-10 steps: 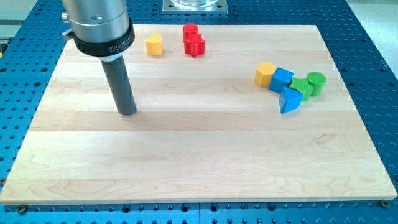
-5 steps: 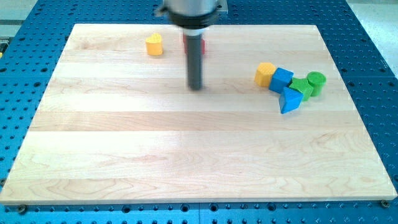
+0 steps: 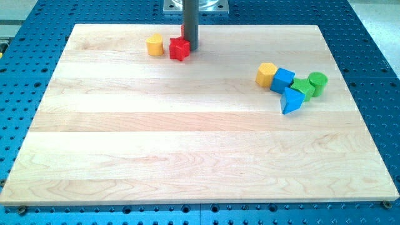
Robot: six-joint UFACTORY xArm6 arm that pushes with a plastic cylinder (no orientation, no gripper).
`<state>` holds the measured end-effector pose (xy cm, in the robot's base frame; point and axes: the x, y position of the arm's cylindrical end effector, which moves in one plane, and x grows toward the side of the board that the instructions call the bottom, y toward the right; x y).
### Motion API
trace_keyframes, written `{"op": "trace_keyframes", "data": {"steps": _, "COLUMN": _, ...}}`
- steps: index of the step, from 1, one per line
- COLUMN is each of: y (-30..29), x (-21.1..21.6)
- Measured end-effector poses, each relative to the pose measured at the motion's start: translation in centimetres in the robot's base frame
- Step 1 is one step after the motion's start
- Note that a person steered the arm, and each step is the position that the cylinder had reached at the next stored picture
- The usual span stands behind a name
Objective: Move the red star into the heart
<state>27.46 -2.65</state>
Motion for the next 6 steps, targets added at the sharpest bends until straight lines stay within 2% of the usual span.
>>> {"op": "trace_keyframes", "data": {"steps": 2, "y": -0.3, "x": 5.0}}
{"op": "trace_keyframes", "data": {"steps": 4, "y": -1.8, "x": 5.1}}
{"op": "trace_keyframes", "data": {"steps": 5, "y": 6.9, "x": 1.0}}
{"op": "trace_keyframes", "data": {"steps": 6, "y": 7.6, "x": -3.3}}
